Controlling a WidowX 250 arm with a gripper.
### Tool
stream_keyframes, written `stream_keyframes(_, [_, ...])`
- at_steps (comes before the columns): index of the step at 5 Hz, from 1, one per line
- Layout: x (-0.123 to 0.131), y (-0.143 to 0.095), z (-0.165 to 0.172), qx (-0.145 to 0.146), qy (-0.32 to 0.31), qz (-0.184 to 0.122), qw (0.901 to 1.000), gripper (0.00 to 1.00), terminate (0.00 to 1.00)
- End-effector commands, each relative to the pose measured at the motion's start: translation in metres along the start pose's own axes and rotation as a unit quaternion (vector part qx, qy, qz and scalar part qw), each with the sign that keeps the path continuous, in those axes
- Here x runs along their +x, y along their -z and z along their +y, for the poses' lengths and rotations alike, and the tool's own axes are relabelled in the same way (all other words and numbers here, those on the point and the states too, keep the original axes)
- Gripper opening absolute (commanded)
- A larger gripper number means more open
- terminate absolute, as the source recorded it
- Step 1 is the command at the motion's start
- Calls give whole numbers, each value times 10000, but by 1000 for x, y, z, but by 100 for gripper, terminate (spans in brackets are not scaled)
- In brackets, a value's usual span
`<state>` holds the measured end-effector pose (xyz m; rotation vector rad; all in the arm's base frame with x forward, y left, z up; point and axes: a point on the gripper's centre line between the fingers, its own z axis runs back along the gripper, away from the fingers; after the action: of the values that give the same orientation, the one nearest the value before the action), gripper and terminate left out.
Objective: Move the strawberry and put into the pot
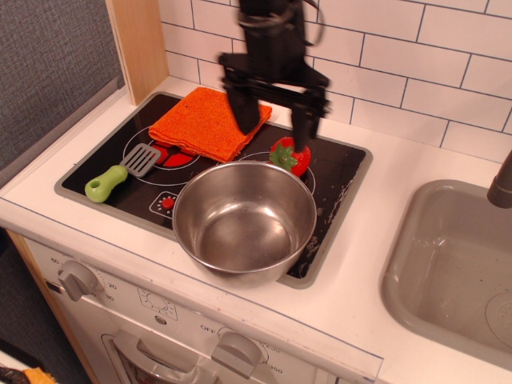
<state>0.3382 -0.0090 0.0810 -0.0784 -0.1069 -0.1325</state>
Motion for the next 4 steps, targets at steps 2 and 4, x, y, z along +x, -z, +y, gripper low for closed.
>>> stream_keyframes(2, [37,48,8,278,-116,358,9989,100,0])
stream_keyframes(4, [31,46,-3,155,18,316,9994,0,0])
